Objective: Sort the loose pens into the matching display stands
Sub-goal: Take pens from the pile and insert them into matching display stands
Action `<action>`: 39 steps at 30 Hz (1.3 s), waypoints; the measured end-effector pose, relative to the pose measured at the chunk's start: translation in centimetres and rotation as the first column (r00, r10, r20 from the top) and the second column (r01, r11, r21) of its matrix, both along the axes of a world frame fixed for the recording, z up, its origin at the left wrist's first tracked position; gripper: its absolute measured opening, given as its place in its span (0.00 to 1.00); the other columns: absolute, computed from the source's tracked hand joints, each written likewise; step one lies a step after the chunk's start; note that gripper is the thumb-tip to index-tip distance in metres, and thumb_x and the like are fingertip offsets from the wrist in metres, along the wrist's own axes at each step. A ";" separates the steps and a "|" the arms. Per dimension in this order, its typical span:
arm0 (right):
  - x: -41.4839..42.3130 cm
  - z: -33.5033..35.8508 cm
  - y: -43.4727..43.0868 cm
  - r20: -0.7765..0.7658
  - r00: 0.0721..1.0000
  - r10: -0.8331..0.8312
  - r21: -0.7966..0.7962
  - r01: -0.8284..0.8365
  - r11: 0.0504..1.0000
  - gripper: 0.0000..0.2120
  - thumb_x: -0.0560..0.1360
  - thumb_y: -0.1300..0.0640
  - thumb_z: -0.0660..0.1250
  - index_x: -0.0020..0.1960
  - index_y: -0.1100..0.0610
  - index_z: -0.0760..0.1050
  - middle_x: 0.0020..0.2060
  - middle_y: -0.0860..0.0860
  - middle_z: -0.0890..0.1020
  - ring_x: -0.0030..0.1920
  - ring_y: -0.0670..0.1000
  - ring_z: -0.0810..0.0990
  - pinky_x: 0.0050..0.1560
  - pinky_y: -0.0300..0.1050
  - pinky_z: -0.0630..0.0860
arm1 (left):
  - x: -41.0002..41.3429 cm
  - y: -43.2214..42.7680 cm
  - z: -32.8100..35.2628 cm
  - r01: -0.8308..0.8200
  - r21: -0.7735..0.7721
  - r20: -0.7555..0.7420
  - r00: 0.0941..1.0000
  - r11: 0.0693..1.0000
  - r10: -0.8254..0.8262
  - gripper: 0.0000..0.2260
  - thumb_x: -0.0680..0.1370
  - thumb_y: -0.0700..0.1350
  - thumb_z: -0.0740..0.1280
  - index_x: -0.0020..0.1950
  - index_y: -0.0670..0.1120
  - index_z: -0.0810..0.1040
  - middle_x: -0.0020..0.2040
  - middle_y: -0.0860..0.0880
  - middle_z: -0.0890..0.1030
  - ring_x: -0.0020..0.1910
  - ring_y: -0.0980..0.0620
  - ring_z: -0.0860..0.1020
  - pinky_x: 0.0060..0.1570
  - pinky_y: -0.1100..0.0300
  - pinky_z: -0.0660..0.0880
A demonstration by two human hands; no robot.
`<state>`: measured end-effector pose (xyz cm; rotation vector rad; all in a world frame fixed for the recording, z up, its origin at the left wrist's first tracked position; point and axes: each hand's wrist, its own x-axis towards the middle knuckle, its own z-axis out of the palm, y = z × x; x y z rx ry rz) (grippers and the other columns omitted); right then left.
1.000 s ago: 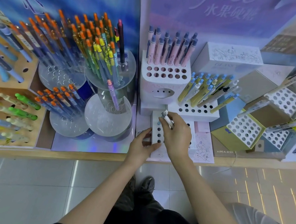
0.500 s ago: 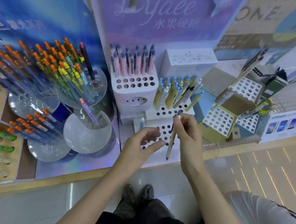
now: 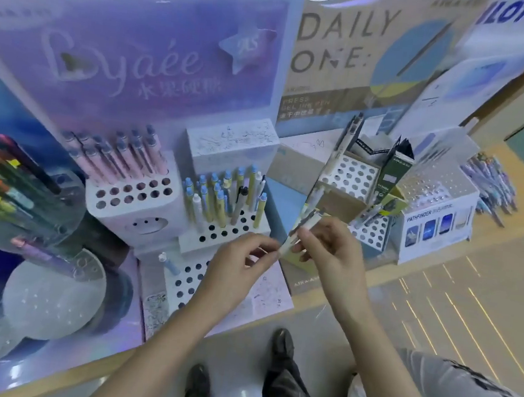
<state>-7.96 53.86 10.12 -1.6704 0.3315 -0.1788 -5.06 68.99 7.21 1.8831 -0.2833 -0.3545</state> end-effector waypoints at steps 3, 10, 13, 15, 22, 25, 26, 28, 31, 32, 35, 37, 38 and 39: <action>1.5 0.7 -4.3 0.092 0.987 -0.130 -0.077 0.137 0.987 0.06 0.77 0.63 0.66 0.43 0.56 0.73 0.37 0.60 0.80 0.36 0.51 0.80 0.39 0.42 0.76 | 1.2 -3.0 0.3 -0.095 -0.014 -0.002 0.995 0.995 0.095 0.06 0.77 0.41 0.68 0.52 0.50 0.79 0.48 0.58 0.79 0.45 0.64 0.77 0.43 0.70 0.73; 7.6 2.6 -12.2 0.216 0.968 -0.130 -0.109 0.156 0.982 0.04 0.78 0.62 0.65 0.44 0.57 0.73 0.39 0.57 0.82 0.42 0.52 0.83 0.46 0.46 0.80 | 3.7 -9.8 0.2 -0.277 -0.024 0.021 0.961 0.961 0.277 0.08 0.75 0.40 0.70 0.52 0.50 0.76 0.51 0.52 0.78 0.44 0.63 0.77 0.44 0.67 0.74; 9.3 2.1 -12.6 0.189 0.982 -0.002 -0.187 0.038 0.982 0.05 0.78 0.61 0.65 0.46 0.62 0.72 0.38 0.54 0.82 0.41 0.49 0.82 0.47 0.49 0.79 | 4.4 -11.6 -0.5 -0.387 0.003 0.017 0.922 0.922 0.387 0.10 0.75 0.41 0.70 0.53 0.51 0.75 0.52 0.53 0.76 0.45 0.67 0.76 0.43 0.68 0.74; 10.0 1.8 -12.6 0.183 0.981 0.062 -0.226 -0.019 0.974 0.05 0.78 0.60 0.65 0.46 0.62 0.72 0.38 0.53 0.82 0.41 0.48 0.82 0.47 0.51 0.79 | 4.9 -12.3 -0.8 -0.425 0.036 0.023 0.905 0.904 0.425 0.10 0.75 0.41 0.70 0.54 0.50 0.74 0.52 0.53 0.75 0.45 0.69 0.75 0.43 0.70 0.73; 10.9 1.6 -13.3 0.216 0.958 0.190 -0.398 -0.091 0.913 0.04 0.78 0.60 0.65 0.46 0.53 0.72 0.38 0.47 0.81 0.41 0.47 0.81 0.44 0.50 0.78 | 6.2 -13.0 -1.5 -0.441 0.118 0.031 0.897 0.890 0.440 0.12 0.74 0.43 0.71 0.57 0.46 0.77 0.53 0.51 0.78 0.50 0.54 0.77 0.49 0.60 0.74; 11.1 1.6 -13.4 0.216 0.951 0.223 -0.406 -0.120 0.906 0.03 0.78 0.60 0.65 0.46 0.54 0.73 0.37 0.48 0.81 0.40 0.47 0.81 0.44 0.46 0.78 | 6.5 -13.1 -1.8 -0.416 0.133 0.044 0.909 0.900 0.414 0.09 0.74 0.42 0.72 0.53 0.47 0.79 0.51 0.51 0.80 0.48 0.54 0.79 0.49 0.56 0.76; 11.2 1.7 -13.3 0.218 0.939 0.266 -0.439 -0.149 0.886 0.01 0.77 0.60 0.66 0.47 0.56 0.74 0.37 0.48 0.81 0.40 0.45 0.80 0.43 0.42 0.77 | 6.5 -13.1 -1.9 -0.417 0.127 0.048 0.909 0.900 0.415 0.08 0.74 0.42 0.71 0.51 0.48 0.79 0.49 0.51 0.80 0.48 0.54 0.79 0.49 0.56 0.76; 11.7 2.0 -12.7 0.254 0.905 0.342 -0.533 -0.164 0.830 0.03 0.77 0.61 0.66 0.48 0.60 0.76 0.36 0.50 0.81 0.39 0.47 0.78 0.40 0.39 0.74 | 6.5 -13.1 -1.9 -0.421 0.118 0.048 0.907 0.899 0.418 0.07 0.74 0.42 0.71 0.49 0.51 0.78 0.48 0.51 0.80 0.48 0.54 0.79 0.48 0.58 0.76; 12.1 1.7 -11.6 0.287 0.883 0.371 -0.594 -0.140 0.792 0.05 0.75 0.61 0.67 0.48 0.63 0.77 0.36 0.53 0.81 0.38 0.48 0.77 0.38 0.38 0.72 | 6.5 -13.1 -1.9 -0.420 0.119 0.031 0.907 0.900 0.419 0.07 0.74 0.42 0.71 0.48 0.52 0.77 0.47 0.52 0.80 0.48 0.56 0.78 0.45 0.70 0.72; 12.0 1.4 -11.4 0.284 0.888 0.362 -0.604 -0.127 0.787 0.05 0.75 0.61 0.67 0.47 0.63 0.77 0.36 0.54 0.81 0.37 0.48 0.77 0.39 0.39 0.72 | 6.5 -13.0 -1.8 -0.417 0.117 0.023 0.908 0.901 0.418 0.07 0.74 0.42 0.71 0.48 0.52 0.77 0.47 0.52 0.80 0.47 0.57 0.78 0.44 0.72 0.71; 11.7 0.2 -11.3 0.237 0.915 0.325 -0.651 -0.098 0.752 0.06 0.75 0.60 0.67 0.44 0.63 0.76 0.35 0.55 0.81 0.35 0.54 0.79 0.37 0.51 0.75 | 6.5 -13.0 -1.7 -0.410 0.111 0.024 0.912 0.905 0.410 0.07 0.74 0.42 0.72 0.47 0.51 0.77 0.47 0.51 0.81 0.47 0.58 0.78 0.44 0.70 0.72; 11.5 -0.4 -10.9 0.236 0.936 0.260 -0.632 -0.055 0.773 0.05 0.74 0.60 0.68 0.44 0.63 0.77 0.35 0.54 0.82 0.35 0.55 0.79 0.37 0.50 0.76 | 6.5 -12.9 -1.6 -0.408 0.105 0.033 0.913 0.907 0.407 0.06 0.74 0.42 0.72 0.47 0.51 0.77 0.47 0.51 0.81 0.47 0.57 0.79 0.46 0.65 0.74; 11.5 -0.5 -10.6 0.219 0.952 0.216 -0.605 -0.041 0.796 0.05 0.74 0.60 0.69 0.45 0.62 0.78 0.36 0.54 0.82 0.36 0.54 0.80 0.38 0.49 0.75 | 6.5 -12.9 -1.7 -0.408 0.104 0.034 0.913 0.907 0.407 0.06 0.74 0.42 0.72 0.47 0.50 0.77 0.47 0.51 0.81 0.47 0.56 0.79 0.46 0.64 0.75; 11.5 -0.5 -10.2 0.188 0.967 0.174 -0.570 -0.036 0.821 0.05 0.75 0.60 0.69 0.46 0.62 0.78 0.38 0.54 0.82 0.38 0.54 0.80 0.41 0.47 0.75 | 6.4 -12.9 -1.7 -0.409 0.106 0.032 0.913 0.907 0.407 0.06 0.74 0.42 0.72 0.47 0.50 0.77 0.47 0.50 0.81 0.47 0.56 0.79 0.47 0.62 0.75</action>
